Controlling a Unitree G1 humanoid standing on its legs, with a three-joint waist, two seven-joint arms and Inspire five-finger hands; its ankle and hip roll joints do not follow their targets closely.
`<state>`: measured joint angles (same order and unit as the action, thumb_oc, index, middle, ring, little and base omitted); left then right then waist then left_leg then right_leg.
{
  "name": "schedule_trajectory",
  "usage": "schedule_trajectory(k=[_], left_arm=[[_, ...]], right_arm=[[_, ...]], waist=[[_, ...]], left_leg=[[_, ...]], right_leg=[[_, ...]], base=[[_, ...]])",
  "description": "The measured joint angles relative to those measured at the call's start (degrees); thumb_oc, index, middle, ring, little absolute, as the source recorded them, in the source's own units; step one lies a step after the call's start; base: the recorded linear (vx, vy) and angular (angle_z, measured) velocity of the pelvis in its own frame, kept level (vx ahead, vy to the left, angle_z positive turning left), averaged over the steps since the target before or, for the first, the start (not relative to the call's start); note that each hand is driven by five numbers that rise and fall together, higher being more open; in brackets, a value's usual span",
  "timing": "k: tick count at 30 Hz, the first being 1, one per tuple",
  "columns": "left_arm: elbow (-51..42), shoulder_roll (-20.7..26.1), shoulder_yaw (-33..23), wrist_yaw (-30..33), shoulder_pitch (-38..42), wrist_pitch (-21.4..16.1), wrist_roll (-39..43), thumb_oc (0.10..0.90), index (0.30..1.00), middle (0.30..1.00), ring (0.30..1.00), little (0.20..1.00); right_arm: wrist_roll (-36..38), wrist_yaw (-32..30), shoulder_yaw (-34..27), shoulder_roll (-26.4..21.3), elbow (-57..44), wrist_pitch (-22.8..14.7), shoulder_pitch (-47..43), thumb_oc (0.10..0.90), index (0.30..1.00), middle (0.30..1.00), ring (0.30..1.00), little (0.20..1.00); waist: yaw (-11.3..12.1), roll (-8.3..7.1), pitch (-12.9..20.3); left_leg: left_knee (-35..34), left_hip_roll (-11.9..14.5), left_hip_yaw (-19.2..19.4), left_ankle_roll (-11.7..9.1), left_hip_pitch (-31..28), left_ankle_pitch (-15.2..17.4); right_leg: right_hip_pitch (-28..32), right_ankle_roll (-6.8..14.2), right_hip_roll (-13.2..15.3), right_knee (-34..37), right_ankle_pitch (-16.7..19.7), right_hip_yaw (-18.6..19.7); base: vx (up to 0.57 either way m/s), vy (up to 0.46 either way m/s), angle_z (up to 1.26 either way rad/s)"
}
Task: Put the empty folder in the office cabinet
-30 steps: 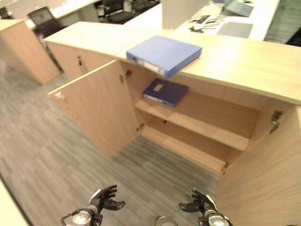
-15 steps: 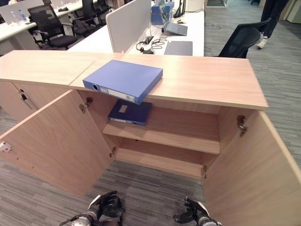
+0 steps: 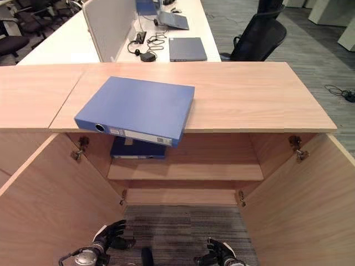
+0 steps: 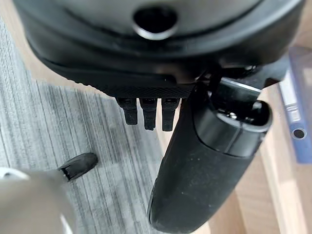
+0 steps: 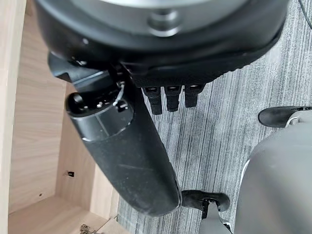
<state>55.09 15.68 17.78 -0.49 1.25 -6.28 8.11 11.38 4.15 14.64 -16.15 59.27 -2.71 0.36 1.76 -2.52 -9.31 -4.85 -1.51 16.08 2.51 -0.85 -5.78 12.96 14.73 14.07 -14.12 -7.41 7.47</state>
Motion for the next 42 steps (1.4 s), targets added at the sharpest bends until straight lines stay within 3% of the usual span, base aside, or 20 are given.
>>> schedule_trajectory(k=[1, 3, 4, 5, 6, 7, 8, 9, 10, 11, 13, 14, 15, 18, 22, 25, 32, 42], left_arm=[[0.01, -0.06, 0.52, -0.04, -0.07, 0.03, -0.09, 0.800, 0.900, 0.900, 0.900, 0.900], [0.02, -0.01, 0.45, 0.07, 0.64, 0.06, -0.35, 0.800, 0.900, 0.900, 0.900, 0.900], [0.10, -0.14, 0.12, 0.08, 1.11, 0.08, -0.47, 0.800, 0.900, 0.900, 0.900, 0.900], [0.03, -0.04, 0.47, 0.20, 1.53, 0.20, -0.47, 0.800, 0.900, 0.900, 0.900, 0.900], [0.07, -0.10, 0.43, 0.11, 1.54, 0.31, -0.46, 0.800, 0.900, 0.900, 0.900, 0.900], [-0.02, -0.46, 0.10, 0.27, 0.89, 0.22, -0.44, 0.800, 0.900, 0.900, 0.900, 0.900], [-0.06, -0.69, -0.01, 0.40, 0.63, 0.14, -0.42, 0.800, 0.900, 0.900, 0.900, 0.900], [-0.01, -0.69, -0.01, 0.51, 0.68, 0.15, -0.42, 0.800, 0.900, 0.900, 0.900, 0.900], [0.27, -0.66, -0.40, 1.16, 0.62, 0.18, -0.42, 0.800, 0.900, 0.900, 0.900, 0.900], [0.35, -0.39, -0.40, 1.20, 0.73, 0.18, -0.43, 0.800, 0.900, 0.900, 0.900, 0.900], [0.56, 0.35, -0.69, 1.23, 0.92, 0.07, -0.51, 0.800, 0.900, 0.900, 0.900, 0.900], [0.50, 1.07, -0.74, 1.16, 0.86, 0.07, -0.51, 0.800, 0.900, 0.900, 0.900, 0.900], [0.77, -0.16, -0.78, 1.46, -0.08, 0.16, -0.68, 0.800, 0.900, 0.900, 0.900, 0.900], [1.03, -2.79, 0.00, 0.96, -1.61, 0.11, -1.82, 0.800, 0.900, 0.900, 0.900, 0.900], [1.02, -4.47, -0.04, 0.92, -1.09, -0.12, -2.82, 0.800, 0.900, 0.900, 0.900, 0.900], [1.01, -4.22, -1.41, 1.16, -1.16, -0.11, -2.81, 0.800, 0.900, 0.900, 0.900, 0.900], [1.09, -3.25, -2.08, 1.08, -3.62, 0.01, -2.80, 0.800, 0.900, 0.900, 0.900, 0.900], [-4.56, -3.31, -2.35, 1.81, -5.31, 0.00, -1.53, 0.800, 0.900, 0.900, 0.900, 0.900]], right_arm=[[-0.03, -0.08, 0.00, -0.03, -0.02, 0.00, -0.55, 0.800, 0.900, 0.900, 0.900, 0.900], [0.00, -0.22, -0.03, 0.24, -0.61, -0.38, -1.08, 0.800, 0.900, 0.900, 0.900, 0.900], [0.01, -0.42, -0.22, 0.40, -0.75, -0.45, -1.51, 0.800, 0.900, 0.900, 0.900, 0.900], [0.02, -0.60, -0.92, 0.48, -1.10, -0.47, -2.21, 0.800, 0.900, 0.900, 0.900, 0.900], [0.02, -0.70, -0.96, 0.27, -2.07, -0.51, -2.44, 0.800, 0.900, 0.900, 0.900, 0.900], [0.03, -0.81, -0.83, -0.07, -3.41, -0.77, -2.49, 0.800, 0.900, 0.900, 0.900, 0.900], [0.03, -0.88, -0.49, -0.09, -4.25, -1.14, -2.77, 0.800, 0.900, 0.900, 0.900, 0.900], [0.04, -0.91, -0.10, -0.12, -4.67, -1.23, -2.98, 0.800, 0.900, 0.900, 0.900, 0.900], [0.04, -0.85, 0.47, 0.02, -5.26, -1.21, -3.20, 0.800, 0.900, 0.900, 0.900, 0.900], [0.03, -0.85, 0.78, 0.04, -5.24, -1.09, -2.71, 0.800, 0.900, 0.900, 0.900, 0.900], [0.03, -0.88, 0.93, 0.56, -4.83, -0.54, -0.87, 0.800, 0.900, 0.900, 0.900, 0.900], [0.03, -0.98, 0.92, 1.08, -4.76, -0.40, -0.23, 0.800, 0.900, 0.900, 0.900, 0.900], [0.05, -1.20, 0.56, 0.27, -4.18, 0.02, 1.01, 0.800, 0.900, 0.900, 0.900, 0.900], [0.07, -1.66, -0.48, -3.43, -4.34, 0.06, 1.54, 0.800, 0.900, 0.900, 0.900, 0.900], [0.07, -1.98, -2.37, -6.65, -3.48, 0.25, 1.95, 0.800, 0.900, 0.900, 0.900, 0.900], [0.05, -2.04, -2.05, -6.34, -3.05, 0.34, 2.64, 0.800, 0.900, 0.900, 0.900, 0.900], [-0.11, -0.68, 0.42, -4.52, -3.37, 0.56, 2.62, 0.800, 0.900, 0.900, 0.900, 0.900], [-0.07, -0.77, 0.34, -4.45, -4.34, 0.54, 4.56, 0.800, 0.900, 0.900, 0.900, 0.900]], waist=[[-0.03, 0.78, 0.14], [-0.02, 0.66, 0.36], [0.06, 1.26, 0.00], [-0.03, 1.69, -0.16], [-0.06, 2.78, -0.22], [0.20, 3.98, 0.36], [-0.09, 4.69, 0.75], [-0.18, 4.85, 0.68], [-1.58, 5.69, 0.97], [-1.81, 5.55, 1.00], [-2.97, 2.81, 0.97], [-3.44, 1.04, 0.84], [-3.80, 1.46, 0.94], [-4.95, 3.83, 1.10], [-5.11, 3.84, 0.98], [-4.60, 3.71, 1.04], [-3.53, 5.79, 1.74], [-1.32, 4.34, 2.27]], left_leg=[[0.01, 0.90, 0.12, 0.38, -0.10, -0.02], [0.02, 1.10, -0.30, 1.29, -0.51, 0.60], [0.02, 1.05, -0.56, 2.18, -0.67, 1.31], [-0.01, 1.45, -0.47, 2.56, -1.55, 1.45], [-0.08, 2.16, 0.78, 2.76, -2.30, 1.78], [-0.24, 2.49, 2.10, 2.37, -2.39, 2.35], [-0.30, 3.01, 2.45, 1.60, -2.63, 3.37], [-0.31, 3.17, 2.81, 1.30, -2.72, 3.58], [-0.31, 4.42, 2.57, 0.26, -2.58, 3.09], [-0.32, 4.87, 2.09, -0.12, -2.61, 2.89], [-0.31, 5.05, 0.13, -2.92, -3.09, 2.15], [-0.31, 4.64, -0.68, -3.87, -3.14, 1.75], [-0.28, 7.09, -0.32, -6.32, -3.73, 1.39], [-0.28, 10.52, 0.55, -8.18, -4.47, 0.51], [-0.28, 10.13, 0.85, -8.89, -5.47, 0.96], [-0.31, 9.82, 0.49, -8.62, -5.82, 1.88], [-0.29, 9.83, -0.27, -8.34, -6.36, 1.59], [-0.31, 11.53, -5.10, -8.93, -6.27, 0.29]], right_leg=[[-3.27, 0.98, -0.68, -6.17, 0.32, -1.11], [-8.19, 1.29, -0.13, -15.70, 1.12, -4.43], [-9.66, 1.37, 0.42, -16.92, 1.46, -7.06], [-11.03, 0.65, 3.58, -18.47, 0.56, -16.31], [-11.51, 0.14, 4.15, -15.87, -0.22, -18.67], [-11.12, -0.39, 5.58, -9.30, -0.27, -24.04], [-12.07, -0.96, 6.20, -2.65, 0.50, -25.76], [-12.76, -1.43, 6.48, -0.11, 0.99, -26.05], [-13.53, -1.79, 5.78, 9.67, 4.79, -26.55], [-13.62, -1.83, 5.51, 12.56, 7.01, -26.36], [-12.59, -1.38, 4.17, 19.28, 11.37, -21.83], [-12.11, -2.81, 4.62, 18.84, 13.43, -21.63], [-11.91, -4.61, 2.22, 17.57, 15.50, -20.13], [-11.77, -5.89, -1.30, 16.54, 14.28, -20.29], [-11.38, -5.63, -1.26, 16.23, 13.97, -19.34], [-10.35, -4.85, -0.38, 17.42, 14.10, -19.28], [-8.43, -5.06, -0.84, 19.13, 14.89, -20.12], [-5.13, -6.06, -3.07, 19.13, 13.84, -23.71]], base=[[0.05, 0.078, -0.04], [0.15, 0.223, 0.02], [0.24, 0.243, -0.08], [0.12, 0.043, -0.20], [0.22, 0.020, -0.48], [0.18, -0.051, -0.57], [0.18, -0.050, -0.57], [0.14, -0.046, -0.30], [0.18, -0.060, 0.01], [0.18, -0.054, 0.26], [0.12, -0.043, 0.52], [0.12, -0.080, 0.58], [0.10, -0.080, 0.38], [0.06, -0.034, -0.05], [0.05, -0.065, -0.08], [0.01, -0.101, 0.02], [0.01, -0.143, 0.06], [0.00, -0.105, 0.22]])
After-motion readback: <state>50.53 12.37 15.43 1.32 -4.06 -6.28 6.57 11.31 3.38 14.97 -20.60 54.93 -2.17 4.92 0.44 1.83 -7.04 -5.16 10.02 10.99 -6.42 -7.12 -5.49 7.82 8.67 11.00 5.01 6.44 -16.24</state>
